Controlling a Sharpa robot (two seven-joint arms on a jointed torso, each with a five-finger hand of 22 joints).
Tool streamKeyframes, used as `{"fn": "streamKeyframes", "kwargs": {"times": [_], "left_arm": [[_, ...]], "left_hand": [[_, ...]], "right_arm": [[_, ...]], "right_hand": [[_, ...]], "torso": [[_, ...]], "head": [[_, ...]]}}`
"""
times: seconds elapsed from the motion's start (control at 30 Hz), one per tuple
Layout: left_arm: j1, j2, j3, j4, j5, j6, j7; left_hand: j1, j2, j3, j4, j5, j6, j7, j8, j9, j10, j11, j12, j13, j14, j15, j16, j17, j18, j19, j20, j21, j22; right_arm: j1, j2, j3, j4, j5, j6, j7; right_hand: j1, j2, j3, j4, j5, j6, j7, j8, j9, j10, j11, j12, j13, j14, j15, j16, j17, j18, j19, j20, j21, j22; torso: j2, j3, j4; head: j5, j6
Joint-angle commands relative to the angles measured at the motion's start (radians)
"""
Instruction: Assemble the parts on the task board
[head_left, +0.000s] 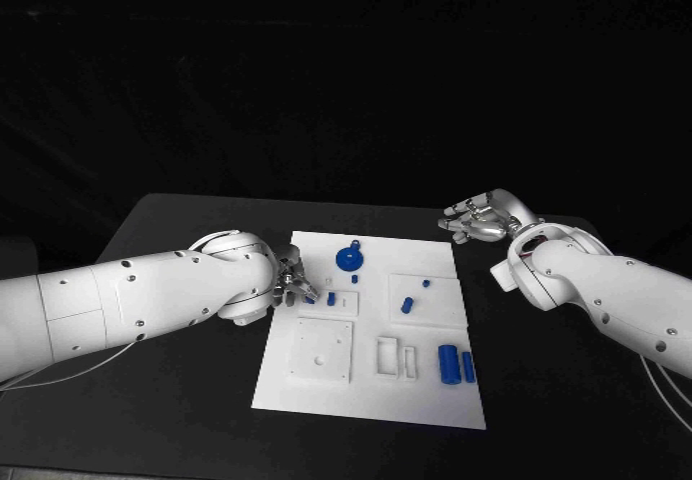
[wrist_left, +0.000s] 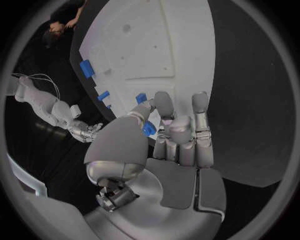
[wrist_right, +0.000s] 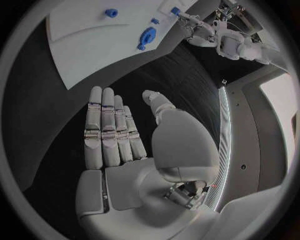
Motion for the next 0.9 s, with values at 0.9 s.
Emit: {"fn": "streamKeyframes", "kwargs": {"times": [0.9], "left_arm": [[-0.006, 0.024, -0.004, -0.022, 0.019, 0.083, -0.013]], "left_hand": [[0.009, 0.016, 0.025, -0.021, -0.03, 0.16, -0.094, 0.005, 0.02, 0.042, -0.02, 0.005, -0.003, -0.005, -0.003, 0.002, -0.004, 0.013, -0.003, 0.006, -0.003, 0.019]], "right_arm": [[-0.001, 0.009, 0.001, -0.009, 0.024, 0.017, 0.029]], "right_hand": [[-0.019, -0.006, 0.014, -0.013, 0.027, -0.002, 0.01, -0.004, -0.001, -0.021, 0.007, -0.024, -0.002, 0.009, 0.015, -0.026, -0.102, 0.001, -0.022, 0.011, 0.006, -0.041]], "torso": [[-0.001, 0.0002, 0.0008]], "head": [[-0.009, -0.005]]}}
